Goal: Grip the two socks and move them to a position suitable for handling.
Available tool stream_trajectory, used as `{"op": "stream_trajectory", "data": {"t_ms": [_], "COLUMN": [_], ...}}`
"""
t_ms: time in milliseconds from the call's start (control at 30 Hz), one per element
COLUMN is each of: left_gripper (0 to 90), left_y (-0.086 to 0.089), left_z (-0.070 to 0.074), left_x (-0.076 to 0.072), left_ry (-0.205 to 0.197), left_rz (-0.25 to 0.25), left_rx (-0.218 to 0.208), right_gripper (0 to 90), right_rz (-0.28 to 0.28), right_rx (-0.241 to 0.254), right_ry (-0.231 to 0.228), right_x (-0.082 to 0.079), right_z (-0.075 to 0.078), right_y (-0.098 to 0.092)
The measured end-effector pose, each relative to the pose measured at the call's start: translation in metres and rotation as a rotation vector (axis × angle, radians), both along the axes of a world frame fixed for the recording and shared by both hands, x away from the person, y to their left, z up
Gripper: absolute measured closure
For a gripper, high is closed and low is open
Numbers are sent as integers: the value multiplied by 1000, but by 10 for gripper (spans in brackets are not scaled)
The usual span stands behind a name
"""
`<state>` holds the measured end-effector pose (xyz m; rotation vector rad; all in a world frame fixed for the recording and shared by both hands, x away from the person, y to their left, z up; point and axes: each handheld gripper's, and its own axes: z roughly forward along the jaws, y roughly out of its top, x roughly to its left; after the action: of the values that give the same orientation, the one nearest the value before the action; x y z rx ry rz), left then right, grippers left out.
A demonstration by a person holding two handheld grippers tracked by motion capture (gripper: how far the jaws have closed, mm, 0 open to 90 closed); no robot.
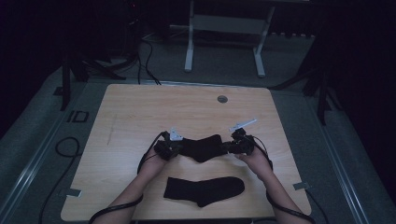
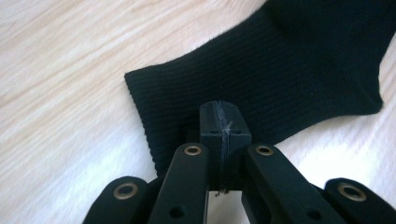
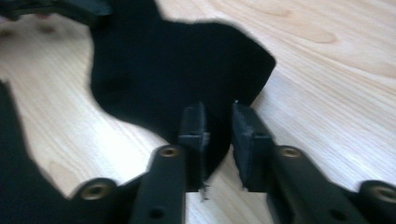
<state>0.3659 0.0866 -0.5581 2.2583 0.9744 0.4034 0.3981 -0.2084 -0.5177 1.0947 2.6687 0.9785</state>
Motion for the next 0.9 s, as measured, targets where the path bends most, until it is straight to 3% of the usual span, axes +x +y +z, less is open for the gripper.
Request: {"op": "stream_trajectory", "data": {"t_ms": [67,100,267,300,433,533,567,600,767,833,867,900], "left_gripper": [899,899,898,898,898,899,899,899,899,899,899,899], "left_y": [3,9,21,24,34,36,36,36,34,36,36,37], "left_z": [0,0,0,0,-1,-2,-2,-2,-2,-2,-2,-2], "left_x": [-3,-7,-18,-21,-26,-27,-27,-27,-28,-27,-27,-27], "left_ry": [1,18,20,20,19,14,9,9,5,13,13,17], "left_rz": [1,6,13,14,32,32,32,32,30,33,33,33], "left_rx": [4,-19,-16,-19,-29,-27,-26,-26,-15,-29,-29,-34], "right_gripper": [715,681,695,783,849,811,673,593,530,612,612,807], "right_rz": [-8,-28,-37,-32,-34,-43,-34,-31,-40,-17,-17,6], "right_rx": [-3,4,0,-8,-14,12,5,8,-3,-36,-36,-49], "right_ry": [-4,-2,-11,-31,-41,-6,9,24,35,38,38,24], "right_x": [0,2,3,1,3,7,7,7,7,6,6,4], "right_z": [0,1,2,2,-2,-6,-10,-13,-22,-28,-28,-28], "right_y": [-1,-6,-7,-2,8,13,19,23,35,44,44,47]}}
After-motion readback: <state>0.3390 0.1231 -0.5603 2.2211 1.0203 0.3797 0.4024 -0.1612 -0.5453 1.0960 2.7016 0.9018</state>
